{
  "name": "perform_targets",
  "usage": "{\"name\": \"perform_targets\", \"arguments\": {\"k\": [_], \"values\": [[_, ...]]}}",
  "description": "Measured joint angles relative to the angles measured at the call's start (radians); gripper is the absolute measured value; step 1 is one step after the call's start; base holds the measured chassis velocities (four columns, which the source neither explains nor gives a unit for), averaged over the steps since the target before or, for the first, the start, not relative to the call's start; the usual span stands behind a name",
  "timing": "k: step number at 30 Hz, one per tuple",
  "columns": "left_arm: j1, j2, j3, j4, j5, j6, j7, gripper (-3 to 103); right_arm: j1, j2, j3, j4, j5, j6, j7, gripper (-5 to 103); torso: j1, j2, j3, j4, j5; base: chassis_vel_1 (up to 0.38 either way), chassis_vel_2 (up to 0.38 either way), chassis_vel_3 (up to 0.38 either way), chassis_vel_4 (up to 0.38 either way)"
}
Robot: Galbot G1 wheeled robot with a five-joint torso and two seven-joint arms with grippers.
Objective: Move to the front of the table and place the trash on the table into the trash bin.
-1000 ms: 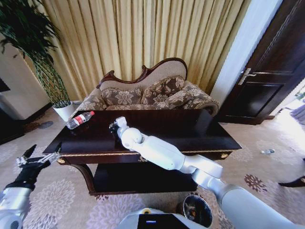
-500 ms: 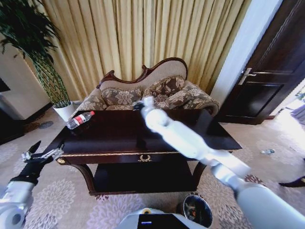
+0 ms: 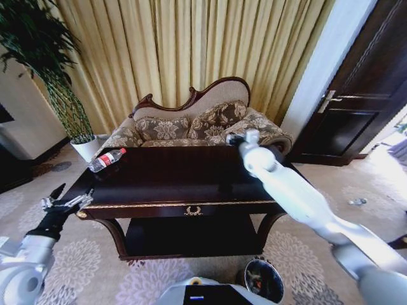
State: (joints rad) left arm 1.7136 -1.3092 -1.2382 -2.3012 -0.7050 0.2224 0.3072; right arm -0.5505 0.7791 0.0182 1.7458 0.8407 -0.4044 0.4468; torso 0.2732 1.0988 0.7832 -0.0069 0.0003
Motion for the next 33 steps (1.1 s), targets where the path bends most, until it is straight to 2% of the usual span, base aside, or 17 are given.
{"name": "perform_targets", "arguments": {"k": [1, 2, 4, 5, 6, 8, 13, 16, 19, 27, 33], "values": [[-0.003, 0.004, 0.003, 0.006, -0.018, -0.008, 0.013, 100, -0.045, -0.023, 0.044, 0.011, -0.005, 0.032, -0.03, 0, 0.0, 0.0, 0.0, -0.0005, 0.0002, 0.0, 0.0, 0.0, 0.0], [-0.003, 0.004, 0.003, 0.006, -0.018, -0.008, 0.013, 100, -0.045, -0.023, 0.044, 0.011, -0.005, 0.032, -0.03, 0, 0.0, 0.0, 0.0, -0.0005, 0.0002, 0.0, 0.0, 0.0, 0.0], [-0.01, 0.015, 0.005, 0.017, -0.047, -0.014, 0.03, 100, -0.101, -0.052, 0.104, 0.023, -0.023, 0.095, -0.089, 0, 0.0, 0.0, 0.0, -0.0005, 0.0002, 0.0, 0.0, 0.0, 0.0], [-0.01, 0.015, 0.005, 0.017, -0.047, -0.014, 0.03, 100, -0.101, -0.052, 0.104, 0.023, -0.023, 0.095, -0.089, 0, 0.0, 0.0, 0.0, -0.0005, 0.0002, 0.0, 0.0, 0.0, 0.0], [-0.019, 0.032, 0.005, 0.033, -0.091, -0.014, 0.037, 100, -0.157, -0.076, 0.159, 0.037, -0.032, 0.159, -0.156, 0, 0.0, 0.0, 0.0, -0.0004, -0.0004, 0.0, 0.0, 0.0, 0.0], [-0.026, 0.054, 0.005, 0.045, -0.138, 0.002, 0.037, 100, -0.231, -0.095, 0.229, 0.086, 0.006, 0.191, -0.192, 0, 0.0, 0.0, 0.0, 0.0001, -0.0003, 0.0, 0.0, 0.0, 0.0], [-0.033, 0.074, 0.004, 0.05, -0.19, 0.025, 0.015, 100, -0.33, -0.097, 0.305, 0.146, 0.02, 0.198, -0.213, 0, 0.0, 0.0, 0.0, 0.0002, -0.0004, 0.0, 0.0, 0.0, 0.0], [-0.05, 0.102, -0.005, 0.045, -0.242, 0.062, -0.059, 100, -0.439, -0.084, 0.389, 0.202, 0.012, 0.197, -0.214, 0, 0.0, 0.0, 0.0, -0.0001, -0.0002, 0.0, 0.0, 0.0, 0.0], [-0.058, 0.13, -0.019, 0.047, -0.251, 0.081, -0.077, 100, -0.518, -0.073, 0.452, 0.238, -0.01, 0.195, -0.214, 0, 0.0, 0.0, 0.0, -0.0002, -0.0005, 0.0, 0.0, 0.0, 0.0], [-0.052, 0.18, -0.053, 0.059, -0.269, 0.121, -0.074, 100, -0.702, -0.016, 0.527, 0.316, -0.108, 0.203, -0.199, 0, 0.0, 0.0, 0.0, -0.0002, -0.0002, 0.0, 0.0, 0.0, 0.0], [-0.042, 0.182, -0.062, 0.055, -0.266, 0.143, -0.074, 100, -0.74, 0.002, 0.531, 0.346, -0.129, 0.205, -0.187, 0, 0.0, 0.0, 0.0, 0.0, -0.0005, 0.009, -0.004, -0.001, 0.01]]}}
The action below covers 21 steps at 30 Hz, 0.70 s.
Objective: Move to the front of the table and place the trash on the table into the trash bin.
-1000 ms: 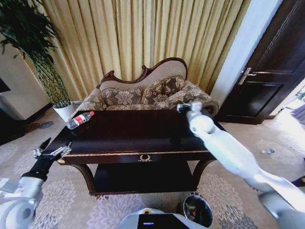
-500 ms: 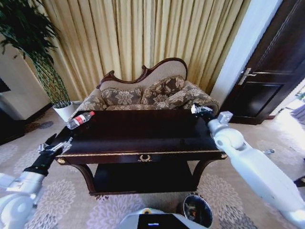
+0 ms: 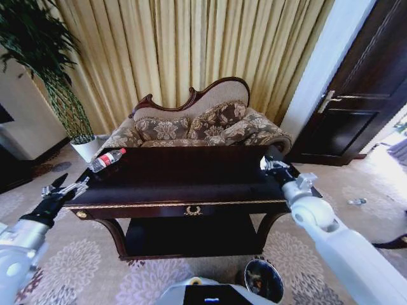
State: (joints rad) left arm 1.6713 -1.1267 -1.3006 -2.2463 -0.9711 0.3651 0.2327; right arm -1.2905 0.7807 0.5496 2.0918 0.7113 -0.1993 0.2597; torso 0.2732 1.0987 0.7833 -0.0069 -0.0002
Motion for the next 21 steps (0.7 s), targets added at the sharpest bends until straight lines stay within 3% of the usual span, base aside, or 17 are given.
{"name": "perform_targets", "arguments": {"k": [10, 21], "values": [[0.007, -0.035, 0.002, -0.025, 0.051, 0.02, -0.01, 100, -0.052, 0.019, 0.013, 0.009, -0.045, 0.016, 0.004, 0, 0.0, 0.0, 0.0, -0.0002, 0.0001, 0.092, -0.075, -0.094, 0.081], [0.017, -0.062, 0.01, -0.05, 0.164, -0.007, 0.017, 100, -0.061, 0.046, 0.009, 0.008, -0.062, 0.016, 0.0, 0, 0.0, 0.0, 0.0, 0.0001, 0.0002, 0.131, -0.13, -0.124, 0.123]]}}
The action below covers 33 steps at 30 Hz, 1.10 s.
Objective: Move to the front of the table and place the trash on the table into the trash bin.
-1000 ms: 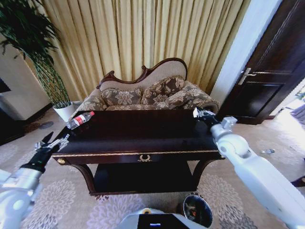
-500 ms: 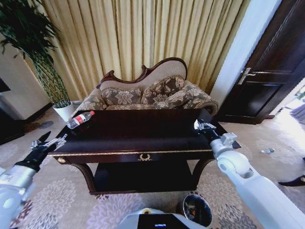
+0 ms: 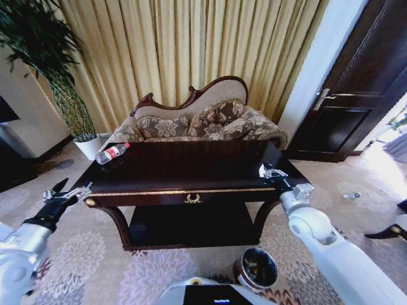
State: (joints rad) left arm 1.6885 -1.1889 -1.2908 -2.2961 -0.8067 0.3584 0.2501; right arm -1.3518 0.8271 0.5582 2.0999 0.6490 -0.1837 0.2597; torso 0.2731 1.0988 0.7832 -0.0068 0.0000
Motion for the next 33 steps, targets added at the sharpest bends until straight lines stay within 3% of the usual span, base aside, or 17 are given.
{"name": "perform_targets", "arguments": {"k": [16, 18, 28, 33], "values": [[0.013, -0.03, 0.007, -0.02, 0.01, -0.002, 0.003, 100, -0.067, 0.056, -0.003, -0.092, -0.081, 0.035, -0.073, 0, 0.0, 0.0, 0.0, 0.0, -0.0001, 0.081, -0.079, -0.08, 0.08], [0.016, -0.038, 0.007, -0.019, 0.011, -0.004, 0.006, 100, -0.111, 0.086, 0.001, -0.147, -0.13, 0.051, -0.094, 0, 0.0, 0.0, 0.0, -0.0004, 0.0001, 0.0, 0.0, 0.0, 0.0], [0.017, -0.044, 0.01, -0.017, 0.01, -0.021, 0.021, 100, -0.154, 0.161, 0.001, -0.413, -0.18, 0.055, -0.164, 0, 0.0, 0.0, 0.0, 0.0, 0.0001, 0.0, 0.0, 0.0, 0.0], [0.021, -0.052, 0.012, -0.018, 0.013, -0.021, 0.022, 100, -0.16, 0.187, -0.001, -0.592, -0.269, 0.141, -0.207, 0, 0.0, 0.0, 0.0, -0.0001, 0.0, 0.0, 0.0, 0.0, 0.0]]}}
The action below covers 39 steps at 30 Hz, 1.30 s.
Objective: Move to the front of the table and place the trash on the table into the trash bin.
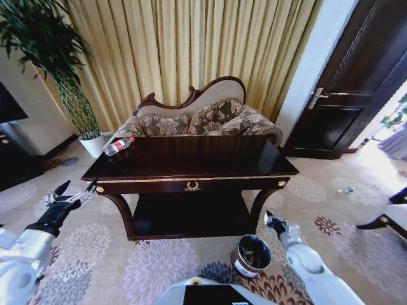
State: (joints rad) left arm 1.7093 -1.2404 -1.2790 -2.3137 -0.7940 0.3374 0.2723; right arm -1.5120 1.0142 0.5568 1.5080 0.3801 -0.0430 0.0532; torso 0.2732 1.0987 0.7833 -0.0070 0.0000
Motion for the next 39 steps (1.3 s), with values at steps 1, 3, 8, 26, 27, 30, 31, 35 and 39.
{"name": "perform_targets", "arguments": {"k": [1, 3, 8, 26, 27, 30, 31, 35, 39], "values": [[0.0, 0.0, 0.0, 0.0, 0.0, 0.0, 0.0, 100, 0.0, 0.0, 0.0, 0.0, 0.0, 0.0, 0.0, 0, 0.0, 0.0, 0.0, 0.0, 0.0, 0.0, 0.0, 0.0, 0.0], [0.001, -0.004, 0.002, 0.0, 0.004, -0.001, 0.001, 100, 0.006, 0.019, -0.004, -0.078, -0.027, 0.028, -0.006, 0, 0.0, 0.0, 0.0, -0.0001, 0.0001, 0.0, 0.0, 0.0, 0.0], [0.003, -0.008, 0.003, -0.002, 0.004, -0.001, -0.001, 100, 0.025, 0.047, -0.006, -0.187, -0.081, 0.095, -0.021, 0, 0.0, 0.0, 0.0, -0.0002, 0.0, 0.0, 0.0, 0.0, 0.0], [0.014, -0.014, -0.015, -0.002, 0.005, -0.002, -0.001, 100, -0.012, 0.07, -0.007, -0.133, -0.124, 0.142, -0.01, 46, 0.0, 0.0, 0.0, -0.0001, -0.0001, 0.0, 0.0, 0.0, 0.0], [0.013, -0.015, -0.013, -0.004, 0.005, -0.002, -0.002, 100, -0.015, 0.072, -0.007, -0.12, -0.123, 0.142, -0.006, 46, 0.0, 0.0, 0.0, -0.0001, -0.0001, 0.0, 0.0, 0.0, 0.0], [0.012, -0.017, -0.007, -0.007, 0.005, -0.002, -0.002, 100, -0.022, 0.074, -0.007, -0.081, -0.114, 0.143, 0.003, 57, 0.0, 0.0, 0.0, -0.0001, 0.0, 0.0, 0.0, 0.0, 0.0], [0.011, -0.017, -0.005, -0.007, 0.005, -0.005, -0.005, 100, -0.029, 0.074, -0.005, -0.047, -0.101, 0.143, 0.008, 62, 0.0, 0.0, 0.0, -0.0001, 0.0002, 0.0, 0.0, 0.0, 0.0], [0.003, -0.014, -0.004, -0.019, -0.004, -0.015, -0.033, 100, -0.04, 0.068, 0.024, 0.246, 0.051, 0.049, 0.078, 84, 0.0, 0.0, 0.0, 0.0001, -0.0002, 0.0, 0.0, 0.0, 0.0], [0.004, -0.012, -0.007, -0.045, -0.021, -0.015, -0.053, 100, -0.019, 0.055, 0.044, 0.44, 0.113, -0.04, 0.112, 98, 0.0, 0.0, 0.0, 0.0, -0.0002, 0.0, 0.0, 0.0, 0.0]]}}
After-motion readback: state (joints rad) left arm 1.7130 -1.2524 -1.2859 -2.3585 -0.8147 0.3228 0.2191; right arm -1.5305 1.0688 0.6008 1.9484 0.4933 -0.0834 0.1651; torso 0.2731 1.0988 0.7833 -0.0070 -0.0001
